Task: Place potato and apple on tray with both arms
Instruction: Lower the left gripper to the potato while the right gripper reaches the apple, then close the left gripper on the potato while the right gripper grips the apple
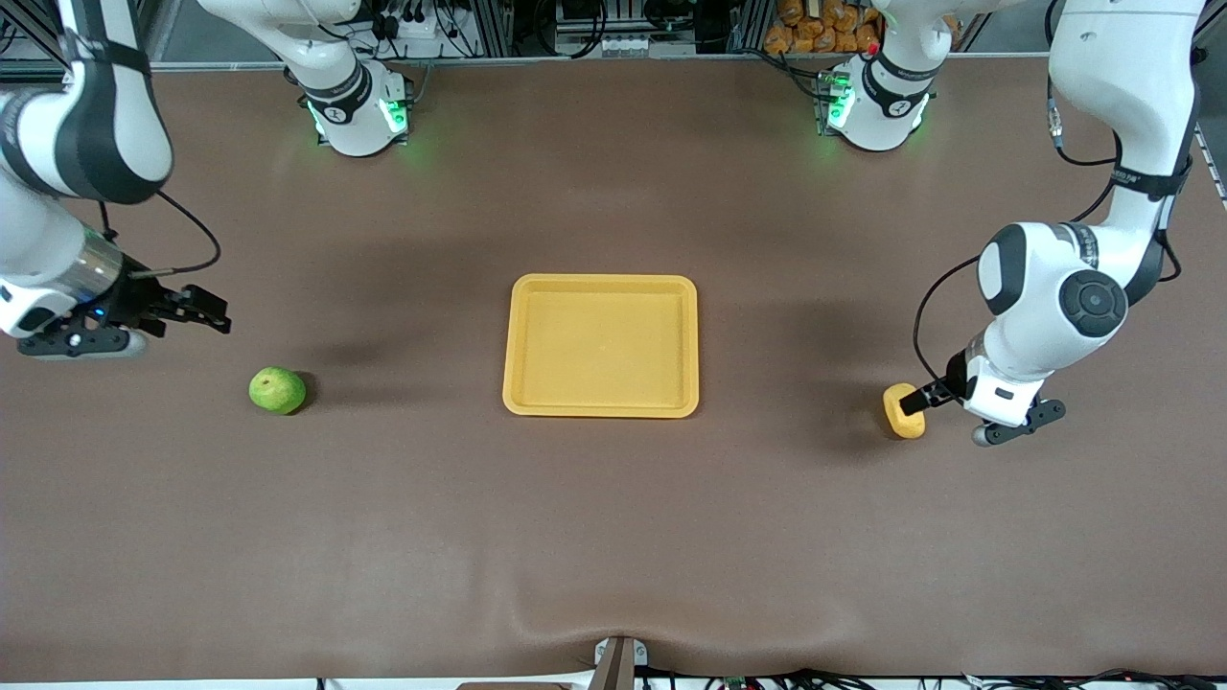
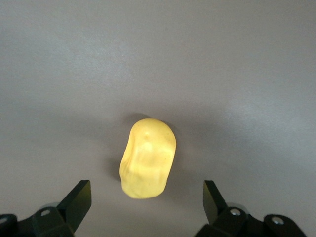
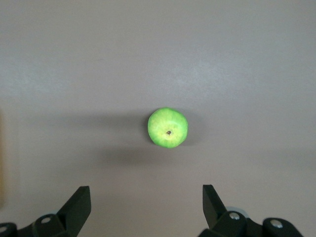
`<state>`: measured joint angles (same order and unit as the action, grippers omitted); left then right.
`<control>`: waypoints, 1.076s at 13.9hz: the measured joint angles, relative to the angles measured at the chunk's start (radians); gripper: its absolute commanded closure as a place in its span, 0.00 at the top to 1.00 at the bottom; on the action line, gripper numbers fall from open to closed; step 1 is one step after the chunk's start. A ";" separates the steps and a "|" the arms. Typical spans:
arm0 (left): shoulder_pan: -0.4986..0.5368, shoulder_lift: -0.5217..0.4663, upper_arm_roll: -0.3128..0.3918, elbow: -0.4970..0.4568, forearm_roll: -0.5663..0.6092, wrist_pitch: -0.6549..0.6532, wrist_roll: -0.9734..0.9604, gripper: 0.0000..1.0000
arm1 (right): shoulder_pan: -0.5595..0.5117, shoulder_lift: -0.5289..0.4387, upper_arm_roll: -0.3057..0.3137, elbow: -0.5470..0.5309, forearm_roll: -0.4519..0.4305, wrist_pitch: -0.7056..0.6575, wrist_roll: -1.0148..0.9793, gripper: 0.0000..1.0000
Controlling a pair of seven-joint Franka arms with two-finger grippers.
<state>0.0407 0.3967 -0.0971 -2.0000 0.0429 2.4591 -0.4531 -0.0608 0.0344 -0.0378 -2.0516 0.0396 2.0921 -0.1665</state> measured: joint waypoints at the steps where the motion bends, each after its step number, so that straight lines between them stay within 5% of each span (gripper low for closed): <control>1: 0.000 0.014 0.000 0.000 0.000 0.014 0.000 1.00 | 0.000 0.024 0.000 -0.007 0.000 0.031 -0.024 1.00; 11: 0.001 0.096 0.001 0.000 0.002 0.087 0.000 0.93 | -0.023 0.236 -0.001 -0.010 0.002 0.220 -0.321 1.00; 15: 0.001 0.130 0.001 0.000 0.003 0.120 0.000 0.66 | -0.027 0.308 -0.003 -0.010 0.071 0.258 -0.424 1.00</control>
<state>0.0421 0.5268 -0.0963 -1.9999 0.0454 2.5791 -0.4533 -0.0877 0.3421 -0.0410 -2.0615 0.1105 2.3498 -0.5906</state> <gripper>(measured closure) 0.154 0.000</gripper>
